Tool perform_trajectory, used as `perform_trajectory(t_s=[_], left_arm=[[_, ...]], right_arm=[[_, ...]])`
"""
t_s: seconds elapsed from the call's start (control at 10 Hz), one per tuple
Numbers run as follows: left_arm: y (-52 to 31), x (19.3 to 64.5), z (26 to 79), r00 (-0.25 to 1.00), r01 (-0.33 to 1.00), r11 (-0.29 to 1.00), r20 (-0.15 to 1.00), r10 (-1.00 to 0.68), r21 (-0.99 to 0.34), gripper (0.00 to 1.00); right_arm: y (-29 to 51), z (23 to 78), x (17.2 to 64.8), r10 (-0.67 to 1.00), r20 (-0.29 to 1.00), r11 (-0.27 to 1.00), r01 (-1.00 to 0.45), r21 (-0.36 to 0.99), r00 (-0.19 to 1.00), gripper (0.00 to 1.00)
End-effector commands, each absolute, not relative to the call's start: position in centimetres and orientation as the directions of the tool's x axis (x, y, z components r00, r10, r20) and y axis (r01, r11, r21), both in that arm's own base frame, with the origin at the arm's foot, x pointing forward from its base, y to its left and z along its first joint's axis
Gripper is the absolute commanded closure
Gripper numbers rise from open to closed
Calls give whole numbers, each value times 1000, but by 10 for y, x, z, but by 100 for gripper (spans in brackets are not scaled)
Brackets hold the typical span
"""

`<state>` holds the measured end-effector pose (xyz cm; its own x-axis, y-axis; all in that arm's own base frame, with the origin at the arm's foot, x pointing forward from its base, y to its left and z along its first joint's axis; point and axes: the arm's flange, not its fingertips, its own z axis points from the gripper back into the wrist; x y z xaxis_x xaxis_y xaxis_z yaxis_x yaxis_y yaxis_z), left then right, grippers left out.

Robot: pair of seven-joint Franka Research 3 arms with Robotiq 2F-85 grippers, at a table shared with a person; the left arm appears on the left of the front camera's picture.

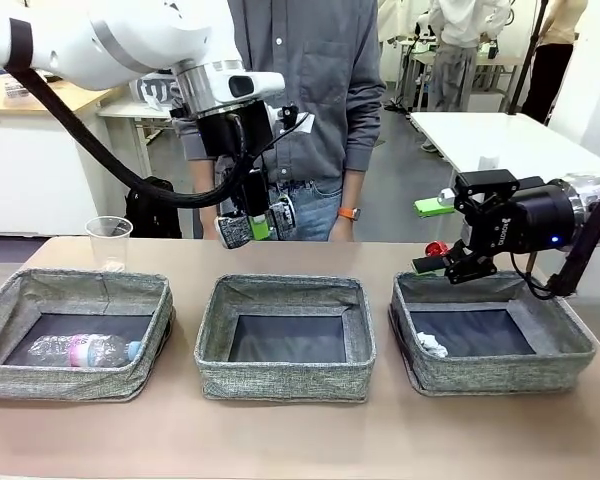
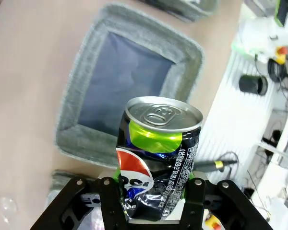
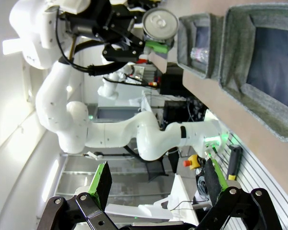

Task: Sort the waste into the appropriate baskets.
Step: Pick up the waste item pointed out by the person.

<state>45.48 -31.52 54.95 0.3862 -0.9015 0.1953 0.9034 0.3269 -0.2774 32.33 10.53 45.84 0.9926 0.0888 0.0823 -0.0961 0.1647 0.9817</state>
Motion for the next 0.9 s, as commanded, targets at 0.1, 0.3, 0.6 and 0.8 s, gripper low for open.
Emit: perform_trajectory(t_s=[0.1,0.3,0.6,0.8], left_arm=[[-329,438,555,608,792,572,182,-773,-216,59],[-344,421,572,714,699,690,128,-689,-187,59],[-359,406,605,888,454,874,1,-461,-174,59],[-362,403,643,952,285,945,-65,-299,-162,59]], right_arm=[[107,463,324,77,71,140,-82,987,994,0],[107,463,324,77,71,140,-82,987,994,0],[107,463,324,77,71,140,-82,987,994,0],[107,463,324,77,71,140,-82,987,994,0]])
